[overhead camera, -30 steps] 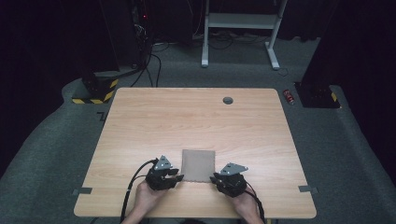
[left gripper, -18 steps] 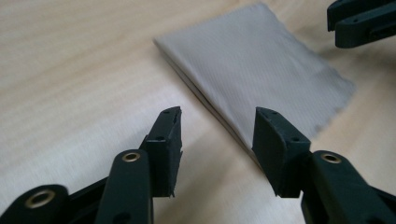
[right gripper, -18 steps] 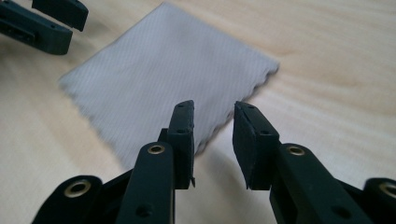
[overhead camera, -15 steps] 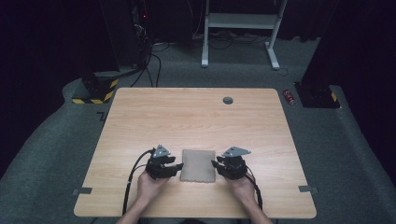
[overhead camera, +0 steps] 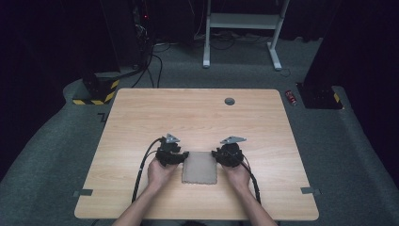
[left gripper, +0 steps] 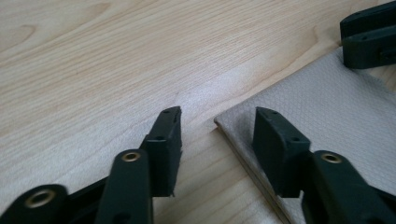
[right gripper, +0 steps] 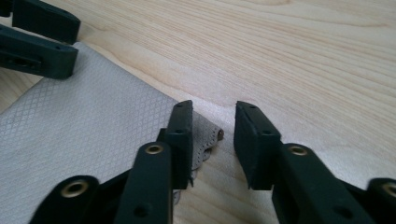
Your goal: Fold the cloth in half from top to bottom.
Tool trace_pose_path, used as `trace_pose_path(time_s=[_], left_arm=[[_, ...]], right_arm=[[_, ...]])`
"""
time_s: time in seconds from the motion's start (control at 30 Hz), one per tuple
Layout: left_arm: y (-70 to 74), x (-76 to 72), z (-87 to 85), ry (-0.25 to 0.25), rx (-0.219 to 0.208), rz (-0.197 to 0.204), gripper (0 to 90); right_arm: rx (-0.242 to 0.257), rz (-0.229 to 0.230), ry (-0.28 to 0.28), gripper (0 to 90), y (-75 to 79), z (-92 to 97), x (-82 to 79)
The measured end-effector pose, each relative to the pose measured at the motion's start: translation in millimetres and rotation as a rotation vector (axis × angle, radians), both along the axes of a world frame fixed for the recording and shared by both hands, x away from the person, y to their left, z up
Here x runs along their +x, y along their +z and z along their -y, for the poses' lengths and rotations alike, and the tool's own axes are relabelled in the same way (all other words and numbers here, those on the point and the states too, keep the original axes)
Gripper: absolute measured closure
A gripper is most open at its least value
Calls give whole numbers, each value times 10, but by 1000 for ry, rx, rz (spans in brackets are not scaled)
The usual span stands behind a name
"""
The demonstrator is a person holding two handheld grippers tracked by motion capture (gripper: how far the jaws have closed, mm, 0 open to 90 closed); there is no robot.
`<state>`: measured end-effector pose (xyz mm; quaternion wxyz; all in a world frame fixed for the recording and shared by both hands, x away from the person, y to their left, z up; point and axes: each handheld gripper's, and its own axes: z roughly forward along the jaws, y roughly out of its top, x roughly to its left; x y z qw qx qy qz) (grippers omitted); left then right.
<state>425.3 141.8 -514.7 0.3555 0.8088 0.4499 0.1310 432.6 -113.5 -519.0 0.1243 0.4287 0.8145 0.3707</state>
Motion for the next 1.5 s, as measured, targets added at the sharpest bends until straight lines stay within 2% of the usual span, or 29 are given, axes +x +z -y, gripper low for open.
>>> trace_pose_path(time_s=[0.07,0.1,0.17,0.2,0.3,0.37,0.47,0.53,0.6,0.77,0.93,1.07,1.1,1.2,1.5], left_arm=[[2,7,10,-8,3,1,593],[-3,19,25,-26,12,13,625],[-8,19,30,-32,1,11,652],[-9,31,17,-42,-10,4,726],[-13,48,-7,-51,-32,-13,812],[-15,56,-16,-54,-38,-9,871],[-4,93,-9,-52,-42,-16,879],[18,127,0,-49,-38,-6,881],[24,157,4,-40,-46,7,881],[-49,232,6,-8,-80,-2,880],[-41,293,33,1,-60,7,873],[-33,295,10,9,-60,5,761],[-29,280,-4,8,-74,4,735],[-14,259,-6,-8,-74,6,666],[78,158,-94,-6,-78,27,567]], right_arm=[[-3,-5,19,772,3,-8,10],[-16,-3,26,801,8,-25,5],[-24,3,38,829,10,-32,9],[-37,9,49,873,24,-44,19],[-59,17,57,885,45,-61,37],[-73,32,60,888,67,-82,47],[-73,33,52,889,81,-95,67],[-82,40,46,889,90,-102,96],[-83,39,34,890,96,-105,122],[-90,32,7,889,68,-108,216],[-103,38,-2,882,44,-122,271],[-85,27,-6,821,56,-90,275],[-78,27,-6,809,64,-79,270],[-67,41,3,768,100,-61,242],[-34,46,7,704,152,17,156]])
